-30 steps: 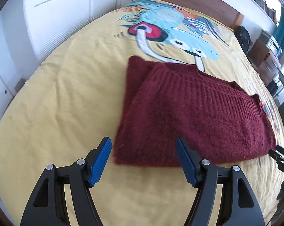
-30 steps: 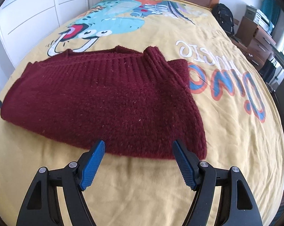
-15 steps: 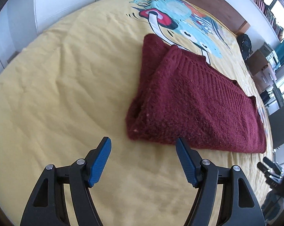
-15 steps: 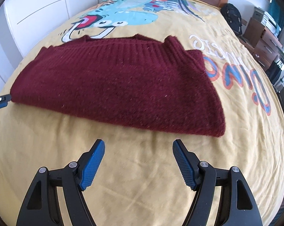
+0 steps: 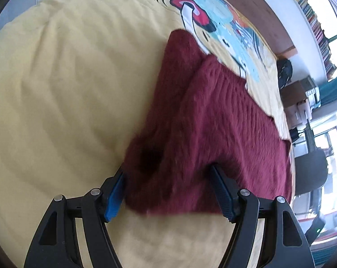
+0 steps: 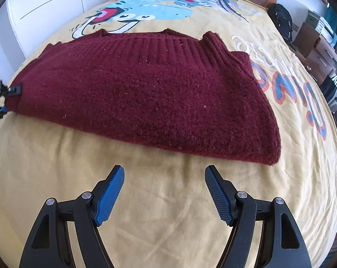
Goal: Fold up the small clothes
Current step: 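Close the left gripper on the folded sweater's edge, then lift the edge with the left gripper and fold it over the rest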
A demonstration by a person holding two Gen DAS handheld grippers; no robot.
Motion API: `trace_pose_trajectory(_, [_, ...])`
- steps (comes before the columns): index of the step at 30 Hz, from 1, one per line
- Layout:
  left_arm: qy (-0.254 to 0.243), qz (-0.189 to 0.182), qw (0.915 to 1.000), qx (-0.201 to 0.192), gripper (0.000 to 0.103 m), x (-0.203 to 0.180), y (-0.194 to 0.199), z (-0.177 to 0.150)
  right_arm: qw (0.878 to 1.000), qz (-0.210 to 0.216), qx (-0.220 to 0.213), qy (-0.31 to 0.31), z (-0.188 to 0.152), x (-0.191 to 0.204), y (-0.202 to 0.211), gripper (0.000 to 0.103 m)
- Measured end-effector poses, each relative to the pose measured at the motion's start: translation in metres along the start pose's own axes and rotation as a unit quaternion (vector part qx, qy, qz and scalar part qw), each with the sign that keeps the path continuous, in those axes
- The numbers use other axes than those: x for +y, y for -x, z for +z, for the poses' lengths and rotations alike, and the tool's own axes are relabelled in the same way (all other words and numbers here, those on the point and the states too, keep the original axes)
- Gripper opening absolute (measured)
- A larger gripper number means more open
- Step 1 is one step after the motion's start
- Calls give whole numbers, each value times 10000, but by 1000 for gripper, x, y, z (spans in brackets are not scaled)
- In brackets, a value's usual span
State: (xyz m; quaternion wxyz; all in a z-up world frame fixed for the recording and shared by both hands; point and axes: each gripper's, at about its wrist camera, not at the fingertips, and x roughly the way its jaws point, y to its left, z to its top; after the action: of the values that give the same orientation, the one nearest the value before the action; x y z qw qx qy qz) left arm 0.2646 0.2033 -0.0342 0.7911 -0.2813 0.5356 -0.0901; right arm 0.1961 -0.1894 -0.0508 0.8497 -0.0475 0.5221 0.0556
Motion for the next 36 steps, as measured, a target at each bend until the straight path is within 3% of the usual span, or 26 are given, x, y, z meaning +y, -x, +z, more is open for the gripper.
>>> trace_pose_trajectory(4, [39, -137, 9999, -4, 66, -1, -2, 18, 10000, 30, -39, 34, 5, 1, -1, 76])
trace_pose_trajectory(12, [423, -878, 9952, 77, 66, 10, 3, 38, 9999, 55, -44, 101, 8, 5, -5, 76])
trace_pose_trajectory(15, [294, -779, 9964, 181, 66, 2, -4, 41, 9999, 44, -46, 118, 8, 6, -7, 76])
trace_pose_trajectory(17, [123, -498, 9983, 292, 63, -4, -12, 42, 9999, 39, -50, 119, 8, 7, -7, 76])
trace_pose_trajectory(19, [-58, -235, 9990, 377, 40, -9, -16, 40, 9999, 16, -43, 137, 8, 7, -7, 76])
trace_pose_trajectory(22, [-166, -139, 9991, 353, 27, -15, -11, 35, 9999, 19, -27, 118, 6, 5, -8, 76])
trace_pose_trajectory(28, [-581, 295, 9976, 252, 21, -40, -6, 27, 10000, 10, -38, 59, -1, -2, -3, 76])
trace_pose_trajectory(36, [-343, 137, 9993, 105, 20, -65, 6, 35, 9998, -21, -149, -139, -13, -26, 12, 76])
